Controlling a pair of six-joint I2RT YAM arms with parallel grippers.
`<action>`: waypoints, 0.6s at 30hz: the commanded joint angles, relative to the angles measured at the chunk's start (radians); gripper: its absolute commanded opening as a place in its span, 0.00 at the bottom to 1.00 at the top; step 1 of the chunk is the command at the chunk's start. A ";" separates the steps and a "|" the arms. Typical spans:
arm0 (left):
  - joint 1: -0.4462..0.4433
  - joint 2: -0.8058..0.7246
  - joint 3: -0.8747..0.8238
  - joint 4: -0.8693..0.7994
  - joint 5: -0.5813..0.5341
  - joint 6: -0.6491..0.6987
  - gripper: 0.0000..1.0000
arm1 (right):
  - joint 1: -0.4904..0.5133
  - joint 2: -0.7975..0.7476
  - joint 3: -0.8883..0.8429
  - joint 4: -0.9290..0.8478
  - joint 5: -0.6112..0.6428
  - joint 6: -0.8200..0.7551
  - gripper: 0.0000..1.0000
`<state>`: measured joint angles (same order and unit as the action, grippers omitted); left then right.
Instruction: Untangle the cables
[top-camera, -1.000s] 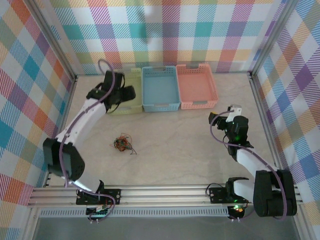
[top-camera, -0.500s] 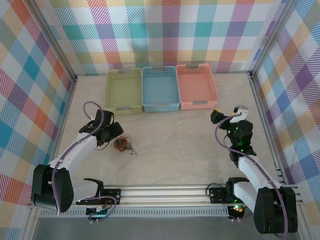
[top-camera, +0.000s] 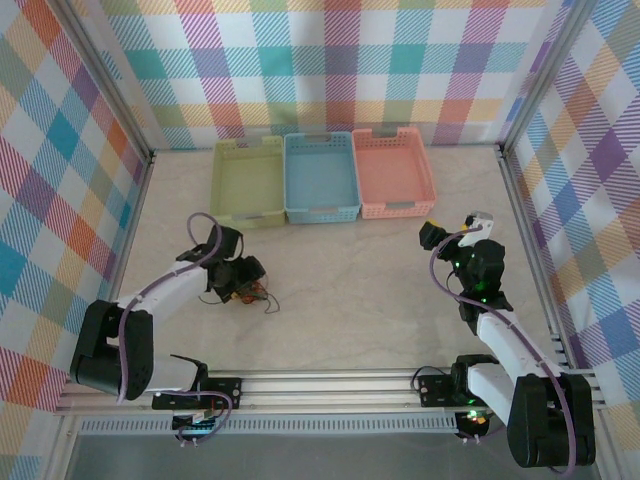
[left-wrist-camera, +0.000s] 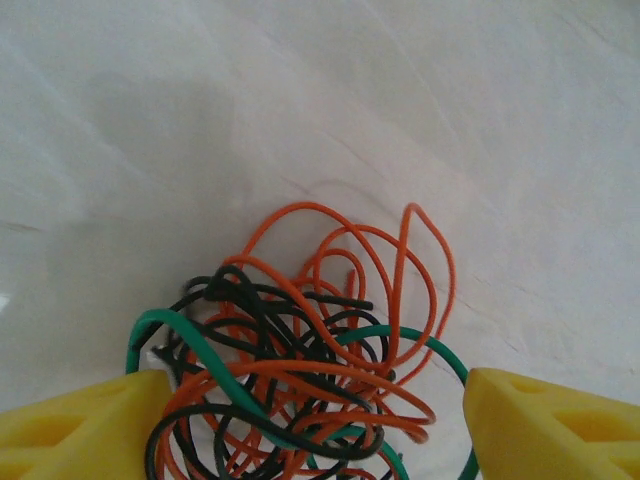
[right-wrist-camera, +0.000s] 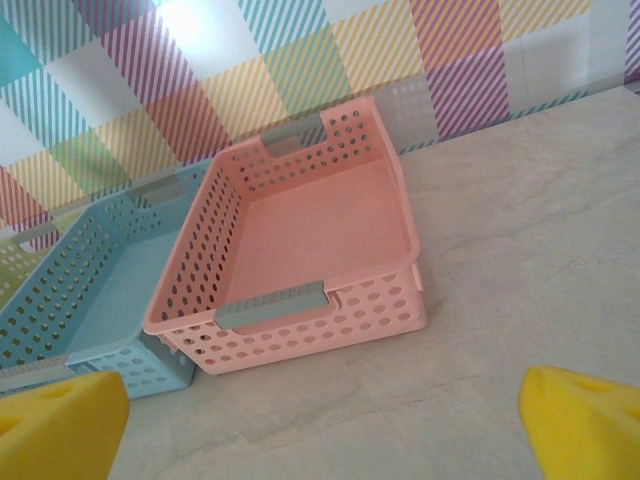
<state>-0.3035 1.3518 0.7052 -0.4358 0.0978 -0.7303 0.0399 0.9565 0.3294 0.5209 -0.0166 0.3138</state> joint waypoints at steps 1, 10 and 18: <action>-0.077 0.069 0.009 0.051 0.039 -0.040 0.71 | 0.006 0.000 0.031 -0.007 -0.011 -0.001 1.00; -0.414 0.279 0.179 0.118 0.002 -0.111 0.59 | 0.005 0.010 0.039 -0.021 -0.005 -0.001 1.00; -0.598 0.481 0.428 0.096 -0.023 -0.082 0.57 | 0.006 0.014 0.045 -0.035 -0.008 -0.002 1.00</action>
<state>-0.8928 1.7996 1.0885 -0.3256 0.0822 -0.8185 0.0399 0.9680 0.3428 0.4896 -0.0166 0.3138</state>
